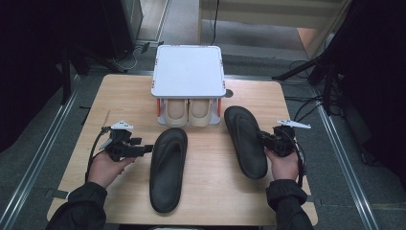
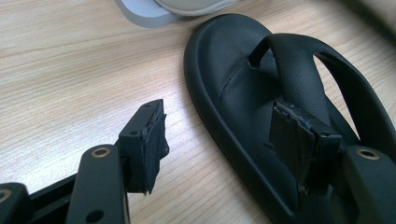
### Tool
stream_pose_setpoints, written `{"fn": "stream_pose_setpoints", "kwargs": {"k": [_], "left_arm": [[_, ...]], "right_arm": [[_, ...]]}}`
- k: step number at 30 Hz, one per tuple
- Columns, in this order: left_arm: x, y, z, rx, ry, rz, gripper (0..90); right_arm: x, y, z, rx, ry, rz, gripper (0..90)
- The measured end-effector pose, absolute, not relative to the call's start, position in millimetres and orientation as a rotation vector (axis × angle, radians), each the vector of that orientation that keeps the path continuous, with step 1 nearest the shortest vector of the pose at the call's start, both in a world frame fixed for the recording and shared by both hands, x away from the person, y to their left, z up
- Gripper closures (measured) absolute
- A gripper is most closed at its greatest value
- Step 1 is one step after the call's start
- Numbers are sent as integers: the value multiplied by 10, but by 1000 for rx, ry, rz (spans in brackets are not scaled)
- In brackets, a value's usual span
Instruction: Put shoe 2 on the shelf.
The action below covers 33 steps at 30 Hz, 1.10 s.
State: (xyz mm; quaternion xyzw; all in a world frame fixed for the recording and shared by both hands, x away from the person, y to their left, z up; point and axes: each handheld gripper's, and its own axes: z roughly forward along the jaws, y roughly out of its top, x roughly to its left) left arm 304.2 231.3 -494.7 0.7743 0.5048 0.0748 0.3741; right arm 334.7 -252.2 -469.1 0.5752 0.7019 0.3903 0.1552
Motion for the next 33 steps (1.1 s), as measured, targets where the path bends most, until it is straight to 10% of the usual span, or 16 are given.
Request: {"fn": "stream_pose_setpoints", "kwargs": {"k": [33], "left_arm": [[3033,2293,-4951,1990,1283,191,387]], "right_arm": [[2928,-1846,-4909,1504,2263,1104,753]]}}
